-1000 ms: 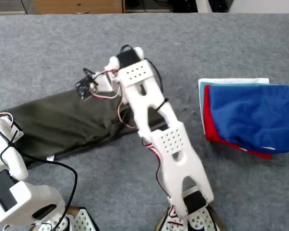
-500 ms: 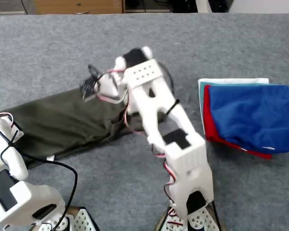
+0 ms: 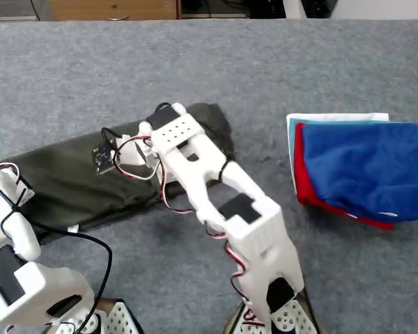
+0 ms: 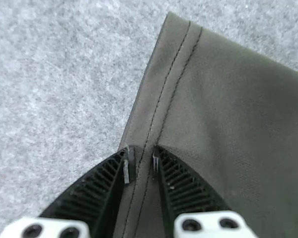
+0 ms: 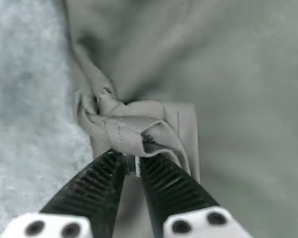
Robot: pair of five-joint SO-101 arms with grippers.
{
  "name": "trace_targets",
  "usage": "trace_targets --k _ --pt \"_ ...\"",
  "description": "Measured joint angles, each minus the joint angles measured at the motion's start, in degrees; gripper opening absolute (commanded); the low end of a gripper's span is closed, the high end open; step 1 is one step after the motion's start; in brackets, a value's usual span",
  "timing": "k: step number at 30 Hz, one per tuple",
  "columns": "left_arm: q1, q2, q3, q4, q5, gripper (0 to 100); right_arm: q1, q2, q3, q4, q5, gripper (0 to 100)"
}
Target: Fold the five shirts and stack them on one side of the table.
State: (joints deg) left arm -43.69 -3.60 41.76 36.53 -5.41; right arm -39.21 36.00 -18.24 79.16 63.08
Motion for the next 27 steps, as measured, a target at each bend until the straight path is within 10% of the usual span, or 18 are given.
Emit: trace_targets --k 27 --pt "0.0 0.0 0.0 0.0 0.0 8 -0.3 13.5 -27.7 8.2 -7.2 0.3"
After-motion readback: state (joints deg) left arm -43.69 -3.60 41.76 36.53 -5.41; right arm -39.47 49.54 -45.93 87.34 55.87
